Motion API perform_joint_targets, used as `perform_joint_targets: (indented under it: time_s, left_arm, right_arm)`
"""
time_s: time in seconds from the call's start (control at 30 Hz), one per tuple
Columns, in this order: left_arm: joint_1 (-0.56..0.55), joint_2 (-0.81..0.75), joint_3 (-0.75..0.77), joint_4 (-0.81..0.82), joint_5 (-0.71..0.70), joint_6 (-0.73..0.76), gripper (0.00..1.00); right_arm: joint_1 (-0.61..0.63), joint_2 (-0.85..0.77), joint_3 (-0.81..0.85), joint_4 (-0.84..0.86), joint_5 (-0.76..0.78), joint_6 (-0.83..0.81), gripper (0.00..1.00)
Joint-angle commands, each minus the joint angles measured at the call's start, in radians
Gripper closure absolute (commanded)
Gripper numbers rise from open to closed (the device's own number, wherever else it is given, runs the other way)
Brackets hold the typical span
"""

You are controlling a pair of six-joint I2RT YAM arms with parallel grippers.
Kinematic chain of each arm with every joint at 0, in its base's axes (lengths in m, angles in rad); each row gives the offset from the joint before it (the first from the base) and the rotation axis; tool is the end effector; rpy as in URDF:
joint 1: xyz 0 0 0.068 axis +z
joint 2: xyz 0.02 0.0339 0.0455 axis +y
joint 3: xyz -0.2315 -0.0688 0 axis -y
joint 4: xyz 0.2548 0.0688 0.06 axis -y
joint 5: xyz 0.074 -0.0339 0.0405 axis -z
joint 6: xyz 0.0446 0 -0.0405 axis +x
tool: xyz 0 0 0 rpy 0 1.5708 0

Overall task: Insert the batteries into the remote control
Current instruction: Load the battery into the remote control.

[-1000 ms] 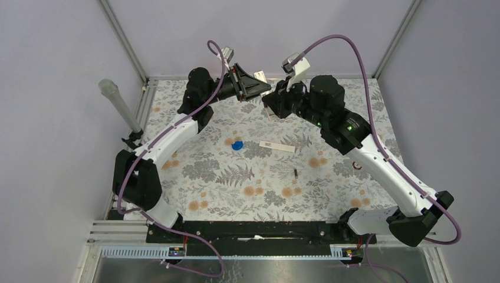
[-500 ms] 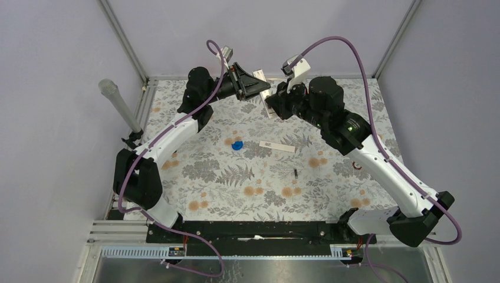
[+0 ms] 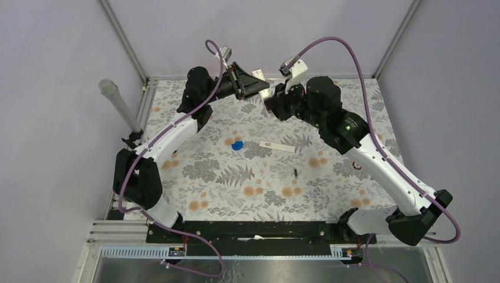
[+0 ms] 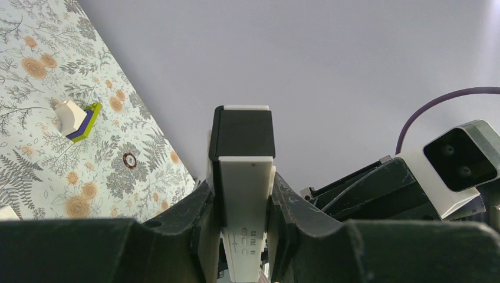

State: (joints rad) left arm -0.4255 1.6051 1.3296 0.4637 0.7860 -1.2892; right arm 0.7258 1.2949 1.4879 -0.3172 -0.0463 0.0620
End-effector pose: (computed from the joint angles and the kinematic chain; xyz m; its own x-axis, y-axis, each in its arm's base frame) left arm 0.3450 -0.1910 0.3530 -0.8410 -0.3642 -0.4001 0.4207 0.0250 -0.9069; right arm 0.2328 0.2094 0.4293 -0.1357 -0.0377 -0.9900 -0.6903 0.7204 0.0672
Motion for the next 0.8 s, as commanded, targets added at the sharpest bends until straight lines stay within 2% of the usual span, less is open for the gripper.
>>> perform_joint_targets:
  time_s: [0.0, 0.57, 0.77]
  left_arm:
    - [0.004, -0.017, 0.067, 0.086, 0.001, -0.022, 1.00]
    - [0.013, -0.027, 0.043, 0.076, -0.002, 0.002, 1.00]
    - [0.022, -0.028, 0.040, 0.068, -0.002, 0.014, 1.00]
  right_arm:
    - [0.007, 0.019, 0.023, -0.040, -0.003, 0.006, 0.82]
    - [0.007, 0.080, 0.148, -0.121, 0.042, 0.080, 0.70]
    - [0.007, 0.083, 0.190, -0.123, 0.076, 0.107, 0.58]
